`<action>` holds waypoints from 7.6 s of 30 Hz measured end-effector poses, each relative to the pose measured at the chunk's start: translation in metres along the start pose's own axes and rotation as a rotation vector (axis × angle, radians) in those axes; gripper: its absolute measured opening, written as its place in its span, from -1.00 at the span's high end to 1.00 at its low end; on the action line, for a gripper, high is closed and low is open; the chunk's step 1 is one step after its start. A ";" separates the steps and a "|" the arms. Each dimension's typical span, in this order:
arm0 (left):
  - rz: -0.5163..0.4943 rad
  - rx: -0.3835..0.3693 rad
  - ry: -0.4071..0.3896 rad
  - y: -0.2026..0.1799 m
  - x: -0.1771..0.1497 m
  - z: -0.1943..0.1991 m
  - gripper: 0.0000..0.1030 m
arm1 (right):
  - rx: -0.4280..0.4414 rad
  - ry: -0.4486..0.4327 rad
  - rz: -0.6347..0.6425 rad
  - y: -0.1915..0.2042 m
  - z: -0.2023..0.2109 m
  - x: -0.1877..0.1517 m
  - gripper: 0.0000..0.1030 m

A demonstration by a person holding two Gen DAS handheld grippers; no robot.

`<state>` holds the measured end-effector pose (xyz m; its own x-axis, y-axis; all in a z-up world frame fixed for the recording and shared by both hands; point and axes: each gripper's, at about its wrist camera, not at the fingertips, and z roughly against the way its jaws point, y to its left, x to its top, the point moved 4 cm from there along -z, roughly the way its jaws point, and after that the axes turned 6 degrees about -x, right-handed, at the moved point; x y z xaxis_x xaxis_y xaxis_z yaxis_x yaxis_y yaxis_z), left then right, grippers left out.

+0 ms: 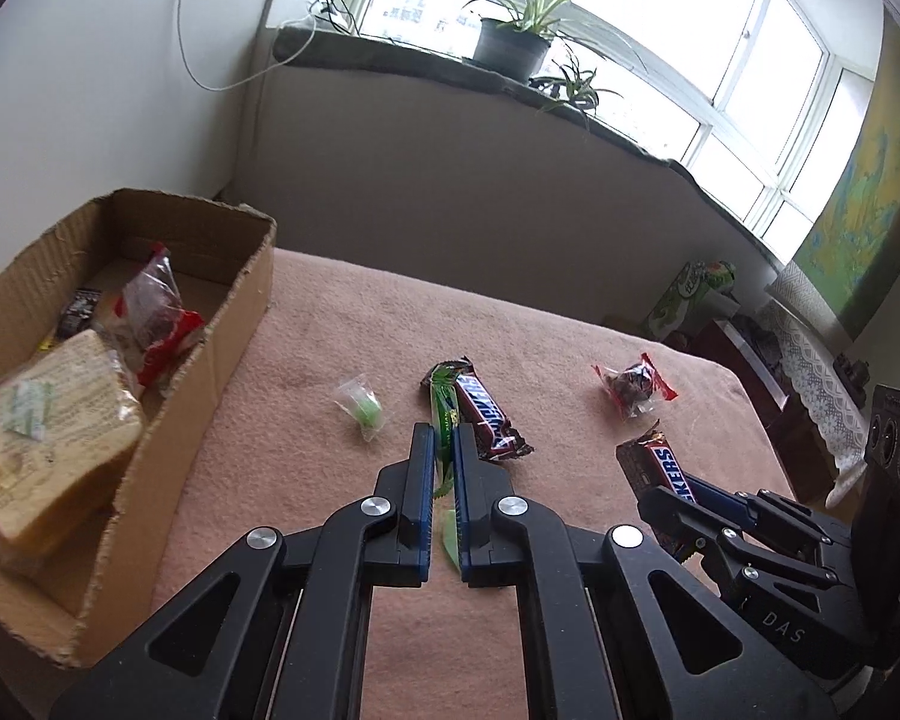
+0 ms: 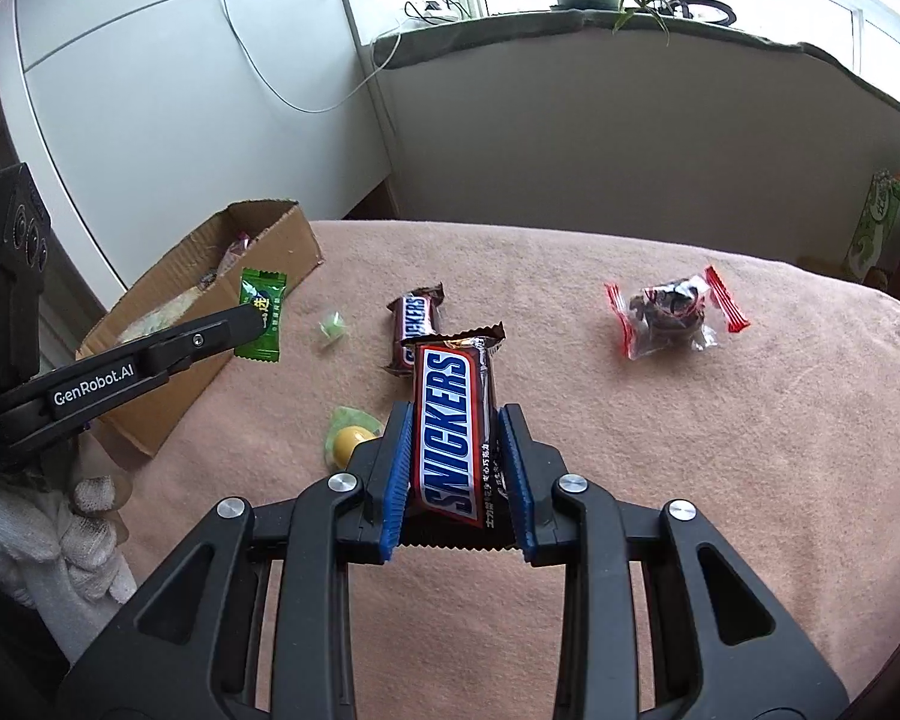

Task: Organize snacks
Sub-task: 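Carry the green packet and Snickers bar into the box and release both, then move both open tools back over the remaining snacks, then close the left tool on the yellow ball candy while the right tool grasps the red-ended wrapped chocolate, then lift both held candies and carry them over the cardboard box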

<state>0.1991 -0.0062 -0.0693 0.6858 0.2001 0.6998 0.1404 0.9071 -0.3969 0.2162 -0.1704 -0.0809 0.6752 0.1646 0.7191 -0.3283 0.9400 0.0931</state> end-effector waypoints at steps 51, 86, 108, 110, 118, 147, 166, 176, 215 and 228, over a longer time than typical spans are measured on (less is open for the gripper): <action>0.132 0.249 -0.175 0.153 0.045 0.080 0.91 | 0.153 -0.005 0.328 0.214 -0.107 0.115 0.42; 0.128 0.289 -0.111 0.161 0.061 0.064 0.64 | 0.090 -0.009 0.327 0.216 -0.131 0.135 -0.45; 0.112 0.251 -0.174 0.107 0.044 0.101 0.20 | -0.002 -0.114 0.257 0.145 -0.023 0.109 -0.95; 0.110 0.237 -0.176 0.100 0.040 0.102 0.19 | -0.014 -0.131 0.229 0.130 -0.010 0.104 -0.94; 0.071 0.174 -0.173 0.062 0.026 0.100 0.18 | -0.064 -0.156 0.078 0.048 0.036 0.072 -0.94; -0.085 0.068 0.131 -0.028 -0.048 -0.027 -0.04 | -0.229 -0.041 -0.117 -0.109 0.001 0.022 -0.95; -0.192 0.142 0.192 -0.038 -0.056 -0.077 -0.31 | -0.261 0.072 -0.139 -0.135 -0.090 0.051 -0.95; -0.184 0.147 0.171 -0.031 -0.057 -0.074 -0.06 | -0.260 0.135 -0.089 -0.123 -0.121 0.054 -0.90; -0.190 0.104 0.124 -0.029 -0.061 -0.056 0.51 | -0.214 0.060 -0.130 -0.131 -0.083 0.030 -0.12; -0.229 0.036 0.143 -0.033 -0.061 -0.059 0.51 | -0.242 0.059 -0.123 -0.127 -0.085 0.030 -0.12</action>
<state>0.1949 -0.0703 -0.1340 0.7335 -0.0639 0.6767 0.2795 0.9359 -0.2146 0.3346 -0.2599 -0.1292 0.7397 0.0555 0.6706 -0.0794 0.9968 0.0050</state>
